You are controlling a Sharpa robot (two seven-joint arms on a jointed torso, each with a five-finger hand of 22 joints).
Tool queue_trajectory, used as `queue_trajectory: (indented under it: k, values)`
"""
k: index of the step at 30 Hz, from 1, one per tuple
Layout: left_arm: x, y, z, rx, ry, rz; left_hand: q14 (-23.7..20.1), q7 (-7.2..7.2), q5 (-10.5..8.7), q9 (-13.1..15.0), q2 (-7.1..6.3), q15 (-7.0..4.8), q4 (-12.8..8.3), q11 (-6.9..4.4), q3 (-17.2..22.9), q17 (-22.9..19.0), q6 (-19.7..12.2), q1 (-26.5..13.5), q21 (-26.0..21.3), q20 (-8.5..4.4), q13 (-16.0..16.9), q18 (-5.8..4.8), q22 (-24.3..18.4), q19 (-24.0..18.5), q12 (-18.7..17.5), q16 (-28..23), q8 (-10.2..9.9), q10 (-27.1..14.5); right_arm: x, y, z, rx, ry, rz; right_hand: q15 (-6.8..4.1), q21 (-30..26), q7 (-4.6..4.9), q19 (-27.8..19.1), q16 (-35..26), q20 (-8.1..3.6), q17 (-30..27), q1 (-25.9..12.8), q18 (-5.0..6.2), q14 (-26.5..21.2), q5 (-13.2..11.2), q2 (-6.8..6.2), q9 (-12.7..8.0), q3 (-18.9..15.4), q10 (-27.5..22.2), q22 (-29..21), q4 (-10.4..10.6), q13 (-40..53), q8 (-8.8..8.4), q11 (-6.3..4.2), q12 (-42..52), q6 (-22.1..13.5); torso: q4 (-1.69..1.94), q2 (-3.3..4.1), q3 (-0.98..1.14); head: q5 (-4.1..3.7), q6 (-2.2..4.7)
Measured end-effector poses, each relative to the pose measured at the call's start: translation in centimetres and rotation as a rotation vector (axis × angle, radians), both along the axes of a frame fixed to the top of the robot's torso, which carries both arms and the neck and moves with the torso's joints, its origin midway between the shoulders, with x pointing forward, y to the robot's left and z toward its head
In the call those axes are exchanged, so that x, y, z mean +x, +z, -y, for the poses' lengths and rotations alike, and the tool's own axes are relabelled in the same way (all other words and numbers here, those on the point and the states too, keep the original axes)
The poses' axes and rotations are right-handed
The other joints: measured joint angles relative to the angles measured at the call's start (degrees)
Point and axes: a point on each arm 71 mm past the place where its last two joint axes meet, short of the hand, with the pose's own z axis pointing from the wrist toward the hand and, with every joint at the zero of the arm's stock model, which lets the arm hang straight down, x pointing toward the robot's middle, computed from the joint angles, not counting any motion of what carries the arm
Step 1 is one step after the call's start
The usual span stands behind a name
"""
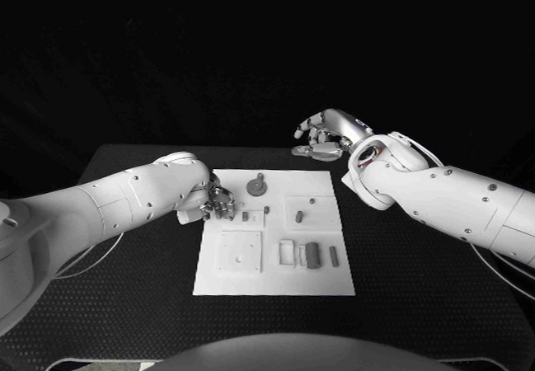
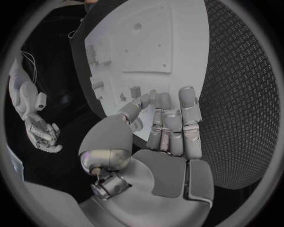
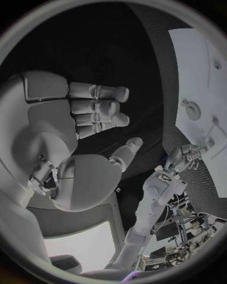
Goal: Assemble the parts on the task board
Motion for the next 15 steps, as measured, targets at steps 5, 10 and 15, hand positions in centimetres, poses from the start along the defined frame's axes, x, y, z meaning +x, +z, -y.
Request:
queue_trajectory:
  k: [5, 10, 15]
  values:
    - [-0.02, -0.28, -0.11, 0.004, 0.005, -0.003, 0.00, 0.00, -0.12, 0.00, 0.00, 0.00, 0.05, 0.00, -0.05, 0.00, 0.00, 0.00, 0.00, 0.01, 0.00, 0.00, 0.00, 0.00, 0.17, 0.00, 0.00, 0.00, 0.00, 0.00, 0.01, 0.001, -0.001, -0.001, 0.00, 0.00, 0.01, 0.00, 0.00, 0.00, -0.05, 0.00, 0.00, 0.00, 0.00, 0.00, 0.00, 0.00, 0.00, 0.00, 0.00, 0.00, 0.00, 0.00, 0.00, -0.01, -0.01, 0.00, 0.00, 0.07, 0.00]
    - [-0.04, -0.34, -0.10, 0.004, 0.004, -0.004, 0.00, 0.00, -0.12, 0.01, 0.00, 0.00, 0.06, -0.01, -0.05, 0.00, 0.00, 0.00, 0.00, 0.01, 0.00, 0.00, -0.01, 0.00, 0.17, 0.00, 0.00, -0.01, 0.01, -0.02, 0.02, 0.002, -0.001, -0.002, 0.00, 0.00, 0.08, -0.08, 0.00, 0.08, -0.05, 0.00, 0.00, 0.00, 0.00, 0.00, 0.00, 0.00, 0.00, 0.00, 0.00, 0.01, 0.00, 0.00, 0.00, -0.09, -0.01, 0.01, -0.02, 0.01, 0.00]
    - [-0.04, -0.33, -0.11, 0.005, 0.002, -0.005, 0.00, 0.00, 0.03, 0.02, 0.00, 0.00, 0.07, -0.01, -0.06, 0.00, 0.00, 0.00, 0.00, 0.02, 0.00, 0.00, -0.01, -0.01, 0.17, 0.00, 0.00, -0.01, 0.02, -0.02, 0.03, 0.002, -0.002, -0.003, 0.00, 0.00, 0.09, -0.09, 0.00, 0.09, -0.04, 0.00, 0.00, 0.00, 0.00, 0.00, 0.01, 0.00, 0.00, 0.00, 0.00, 0.01, 0.00, 0.00, 0.00, -0.11, -0.01, 0.01, -0.04, -0.04, 0.00]
